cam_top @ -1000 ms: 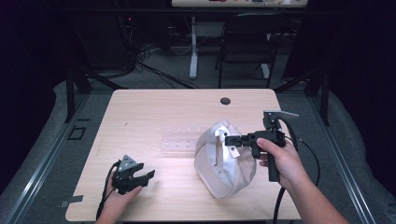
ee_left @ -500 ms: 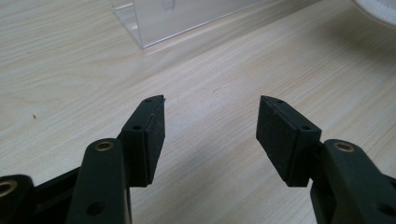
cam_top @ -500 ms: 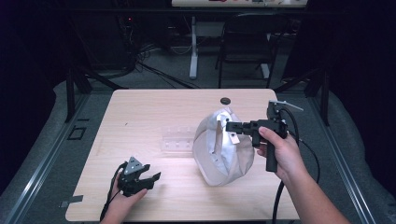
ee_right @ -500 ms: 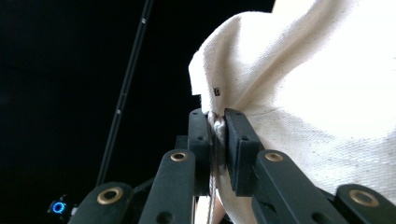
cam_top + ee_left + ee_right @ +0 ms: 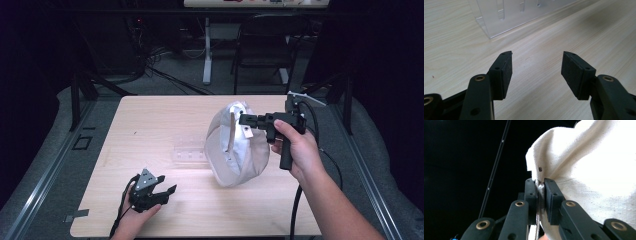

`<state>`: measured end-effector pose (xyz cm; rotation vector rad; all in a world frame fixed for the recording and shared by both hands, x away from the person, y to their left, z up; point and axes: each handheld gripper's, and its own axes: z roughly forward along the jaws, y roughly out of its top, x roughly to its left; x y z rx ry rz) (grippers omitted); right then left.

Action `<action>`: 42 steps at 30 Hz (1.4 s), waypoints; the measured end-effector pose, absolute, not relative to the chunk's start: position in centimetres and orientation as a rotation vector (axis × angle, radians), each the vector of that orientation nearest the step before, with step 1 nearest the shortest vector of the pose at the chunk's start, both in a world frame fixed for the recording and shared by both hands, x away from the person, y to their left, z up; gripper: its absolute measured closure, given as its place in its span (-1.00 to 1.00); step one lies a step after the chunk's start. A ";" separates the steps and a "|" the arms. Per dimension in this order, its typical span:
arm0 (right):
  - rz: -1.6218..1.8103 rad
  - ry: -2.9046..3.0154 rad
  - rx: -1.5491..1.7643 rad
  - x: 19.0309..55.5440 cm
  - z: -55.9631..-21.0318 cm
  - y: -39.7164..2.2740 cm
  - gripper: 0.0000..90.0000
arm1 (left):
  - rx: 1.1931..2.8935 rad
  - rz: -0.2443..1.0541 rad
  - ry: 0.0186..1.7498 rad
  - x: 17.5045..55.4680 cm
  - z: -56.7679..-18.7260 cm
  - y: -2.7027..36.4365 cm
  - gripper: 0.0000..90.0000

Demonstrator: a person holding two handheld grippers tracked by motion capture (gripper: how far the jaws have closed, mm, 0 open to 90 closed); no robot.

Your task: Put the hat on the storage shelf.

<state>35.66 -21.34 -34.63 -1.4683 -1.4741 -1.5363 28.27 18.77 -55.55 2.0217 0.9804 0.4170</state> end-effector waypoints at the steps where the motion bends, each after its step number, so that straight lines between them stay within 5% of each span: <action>1: -1.540 -1.469 -1.478 35.8 -34.5 -21.3 0.82 | 2.026 0.417 0.976 28.2 -55.6 18.7 -0.06; 25: -1.635 -1.367 -1.634 40.0 -33.7 -20.5 0.82 | 2.010 0.385 0.926 28.0 -55.4 17.4 -0.04; 42: -1.658 -1.320 -1.712 41.7 -34.7 -20.3 0.82 | 2.021 0.458 0.813 31.3 -52.7 9.5 -0.08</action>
